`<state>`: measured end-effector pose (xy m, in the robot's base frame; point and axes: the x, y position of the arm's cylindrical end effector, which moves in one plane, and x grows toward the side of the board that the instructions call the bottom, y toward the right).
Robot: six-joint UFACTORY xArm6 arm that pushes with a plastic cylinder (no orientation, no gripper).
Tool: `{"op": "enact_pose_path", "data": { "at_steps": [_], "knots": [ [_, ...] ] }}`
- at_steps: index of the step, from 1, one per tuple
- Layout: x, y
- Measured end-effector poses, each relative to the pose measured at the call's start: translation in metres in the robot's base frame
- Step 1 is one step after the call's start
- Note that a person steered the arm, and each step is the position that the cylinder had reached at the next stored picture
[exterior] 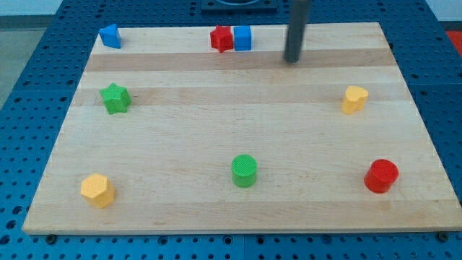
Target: Move the blue triangle below the red star
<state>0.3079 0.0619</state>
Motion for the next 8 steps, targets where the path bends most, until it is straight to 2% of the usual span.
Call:
{"op": "enact_pose_path", "data": {
  "at_steps": [1,3,5,6,7,8],
  "knots": [
    [0.019,-0.117],
    [0.014,-0.363],
    [0.01,-0.367],
    [-0.034,-0.366],
    [-0.11,-0.366],
    [-0.117,-0.364]
  ]
}}
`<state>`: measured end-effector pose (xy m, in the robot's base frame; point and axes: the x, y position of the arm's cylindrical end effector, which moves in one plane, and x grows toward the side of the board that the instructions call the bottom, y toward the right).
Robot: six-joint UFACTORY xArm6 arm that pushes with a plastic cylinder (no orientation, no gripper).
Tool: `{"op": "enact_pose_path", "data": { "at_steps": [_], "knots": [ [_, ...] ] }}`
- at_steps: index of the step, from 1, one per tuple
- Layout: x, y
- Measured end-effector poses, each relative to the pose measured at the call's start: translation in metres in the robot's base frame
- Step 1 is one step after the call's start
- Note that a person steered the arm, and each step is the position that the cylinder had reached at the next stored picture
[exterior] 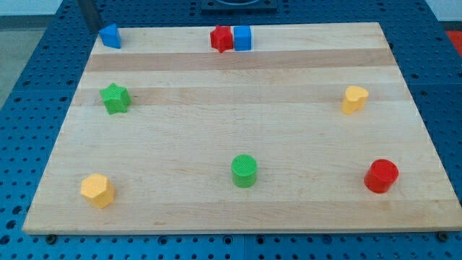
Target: Move the blue triangle below the red star
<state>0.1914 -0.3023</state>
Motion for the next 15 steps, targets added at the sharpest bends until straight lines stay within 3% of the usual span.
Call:
{"op": "enact_pose_path", "data": {
  "at_steps": [1,3,4,5,6,7,8,10,11,13,14,15],
  "knots": [
    [0.005,0.029],
    [0.057,0.149],
    [0.057,0.142],
    [0.015,0.094],
    [0.0,0.075],
    [0.012,0.032],
    [0.04,0.053],
    [0.067,0.184],
    [0.07,0.162],
    [0.022,0.046],
    [0.046,0.036],
    [0.056,0.116]
  ]
}}
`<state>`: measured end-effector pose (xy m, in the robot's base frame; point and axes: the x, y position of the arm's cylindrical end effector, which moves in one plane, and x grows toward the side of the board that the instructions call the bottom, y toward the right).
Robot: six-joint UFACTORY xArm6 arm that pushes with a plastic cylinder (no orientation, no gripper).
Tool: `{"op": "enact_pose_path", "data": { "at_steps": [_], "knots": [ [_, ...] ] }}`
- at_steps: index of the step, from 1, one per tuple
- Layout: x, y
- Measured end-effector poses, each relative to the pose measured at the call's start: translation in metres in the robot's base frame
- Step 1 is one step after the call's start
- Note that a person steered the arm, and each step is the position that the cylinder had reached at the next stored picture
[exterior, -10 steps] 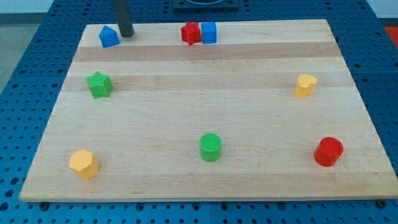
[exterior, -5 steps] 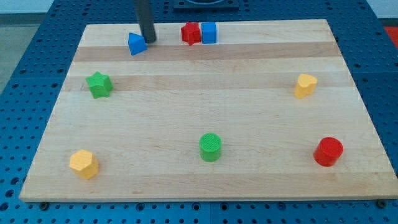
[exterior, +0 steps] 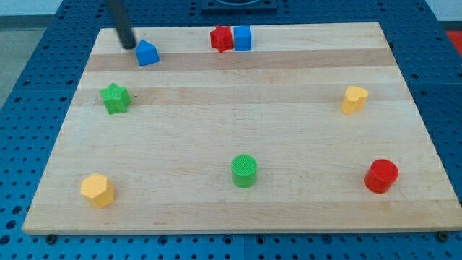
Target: Move the blue triangle below the red star
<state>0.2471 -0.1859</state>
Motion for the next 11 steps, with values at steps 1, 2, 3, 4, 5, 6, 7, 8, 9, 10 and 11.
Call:
{"op": "enact_pose_path", "data": {
  "at_steps": [1,2,3,4,5,6,7,8,9,10,11],
  "knots": [
    [0.011,0.073],
    [0.01,0.029],
    [0.002,-0.067],
    [0.015,-0.093],
    [0.028,-0.034],
    [0.04,0.055],
    [0.043,0.053],
    [0.043,-0.031],
    [0.057,-0.06],
    [0.084,-0.032],
    [0.085,0.019]
  ]
}}
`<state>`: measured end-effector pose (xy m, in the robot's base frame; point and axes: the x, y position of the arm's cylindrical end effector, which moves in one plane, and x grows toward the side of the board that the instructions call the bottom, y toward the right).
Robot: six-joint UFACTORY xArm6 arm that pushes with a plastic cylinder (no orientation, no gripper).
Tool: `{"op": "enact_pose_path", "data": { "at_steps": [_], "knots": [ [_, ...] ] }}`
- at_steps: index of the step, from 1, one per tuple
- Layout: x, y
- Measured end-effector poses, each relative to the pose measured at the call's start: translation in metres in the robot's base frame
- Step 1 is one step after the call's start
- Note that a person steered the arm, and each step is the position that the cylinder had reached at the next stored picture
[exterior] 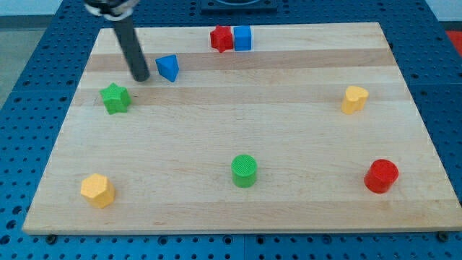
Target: Move the blue triangle below the red star
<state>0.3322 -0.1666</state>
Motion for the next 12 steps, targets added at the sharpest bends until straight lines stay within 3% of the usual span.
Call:
{"op": "enact_pose_path", "data": {
  "at_steps": [1,2,4,7,11,12],
  "knots": [
    [-0.036,0.052],
    [-0.046,0.086],
    [-0.011,0.09],
    [0.005,0.125],
    [-0.034,0.13],
    [-0.018,0.146]
  ]
}}
